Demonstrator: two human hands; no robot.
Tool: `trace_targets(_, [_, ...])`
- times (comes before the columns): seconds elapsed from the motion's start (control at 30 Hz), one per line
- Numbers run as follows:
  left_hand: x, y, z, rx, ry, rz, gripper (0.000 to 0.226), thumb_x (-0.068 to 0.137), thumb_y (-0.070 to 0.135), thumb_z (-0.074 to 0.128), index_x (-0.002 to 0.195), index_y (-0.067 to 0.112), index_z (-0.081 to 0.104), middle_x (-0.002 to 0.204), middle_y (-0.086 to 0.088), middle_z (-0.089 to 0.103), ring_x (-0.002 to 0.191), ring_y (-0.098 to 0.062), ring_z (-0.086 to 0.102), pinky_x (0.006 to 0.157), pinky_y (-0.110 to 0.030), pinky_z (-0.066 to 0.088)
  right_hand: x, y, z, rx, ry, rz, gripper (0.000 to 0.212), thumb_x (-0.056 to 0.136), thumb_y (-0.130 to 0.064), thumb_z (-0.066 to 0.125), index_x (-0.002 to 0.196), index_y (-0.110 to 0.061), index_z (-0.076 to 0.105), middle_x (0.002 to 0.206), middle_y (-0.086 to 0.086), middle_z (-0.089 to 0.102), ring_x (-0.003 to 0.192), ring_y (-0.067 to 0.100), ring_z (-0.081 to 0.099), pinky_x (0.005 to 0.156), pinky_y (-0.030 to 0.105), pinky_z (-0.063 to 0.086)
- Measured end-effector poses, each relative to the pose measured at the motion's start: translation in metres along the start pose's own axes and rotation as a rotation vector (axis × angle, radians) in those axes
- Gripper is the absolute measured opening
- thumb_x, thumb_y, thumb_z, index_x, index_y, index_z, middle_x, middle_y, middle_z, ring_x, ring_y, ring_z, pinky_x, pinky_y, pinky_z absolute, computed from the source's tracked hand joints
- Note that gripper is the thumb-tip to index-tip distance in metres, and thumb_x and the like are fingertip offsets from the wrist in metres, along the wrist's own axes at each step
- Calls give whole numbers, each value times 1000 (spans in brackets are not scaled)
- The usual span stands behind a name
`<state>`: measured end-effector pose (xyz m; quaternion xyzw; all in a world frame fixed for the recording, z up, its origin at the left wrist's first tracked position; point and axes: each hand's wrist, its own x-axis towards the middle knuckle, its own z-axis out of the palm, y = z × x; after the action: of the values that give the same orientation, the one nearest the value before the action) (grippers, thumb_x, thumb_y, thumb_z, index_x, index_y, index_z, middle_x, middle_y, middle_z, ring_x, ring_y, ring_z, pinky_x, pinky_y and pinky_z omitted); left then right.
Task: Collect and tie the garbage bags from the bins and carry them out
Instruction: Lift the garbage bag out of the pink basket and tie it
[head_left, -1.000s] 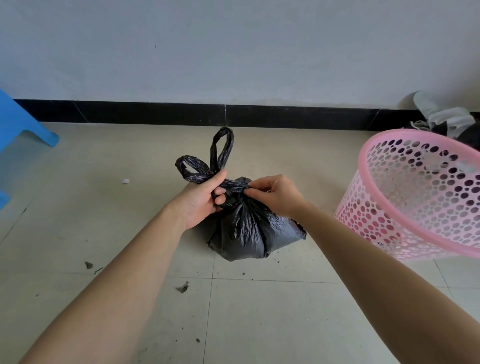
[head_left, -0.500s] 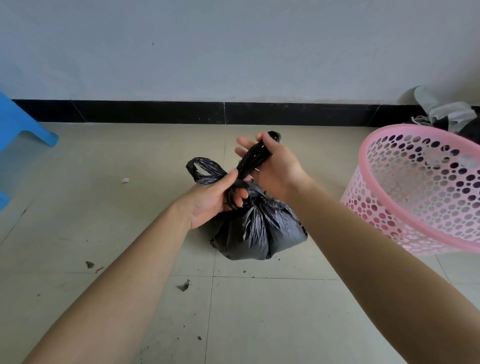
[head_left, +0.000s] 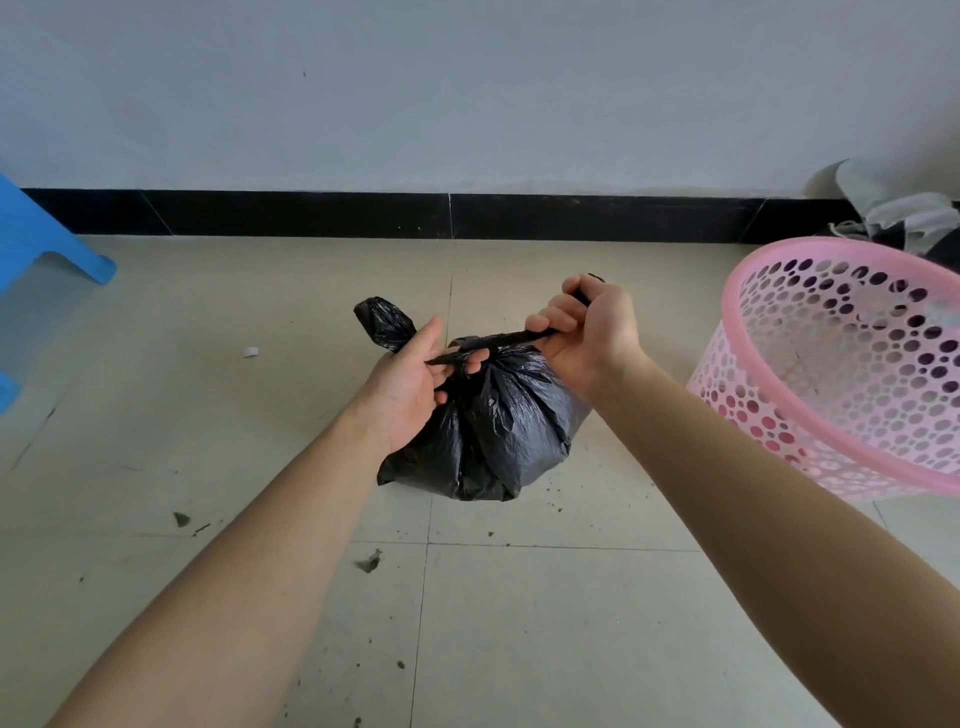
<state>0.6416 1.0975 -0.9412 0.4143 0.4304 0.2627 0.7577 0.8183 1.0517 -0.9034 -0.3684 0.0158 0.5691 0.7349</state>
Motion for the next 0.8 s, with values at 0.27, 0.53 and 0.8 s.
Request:
trace_targets(0.27, [5,-4,-1,-13,105,134,59,80,-3,75,61,26,28,79,-10,62,70,-15,64,61,-26,35,2,1,-17,-193,107,149,26,101,-20,38,76,-15,44,49,-6,25,39,10,26,47,25,41])
trace_targets(0.53, [-1,17,-19,411,139,310,56,78,-11,73,64,23,31,67,5,63,81,-17,69,92,-32,53,12,-19,-37,-1440,-46,-372,25,90,-26,67,115,-25,66,110,-6,68,105,11,63,96,32,50])
trace_targets(0.8, [-6,30,-9,717,12,329,53,78,-6,76,67,22,32,82,-1,64,83,-17,63,86,-30,48,-1,1,-18,-1651,-627,16,46,99,-15,54,141,-31,49,131,-10,56,116,7,54,102,22,36])
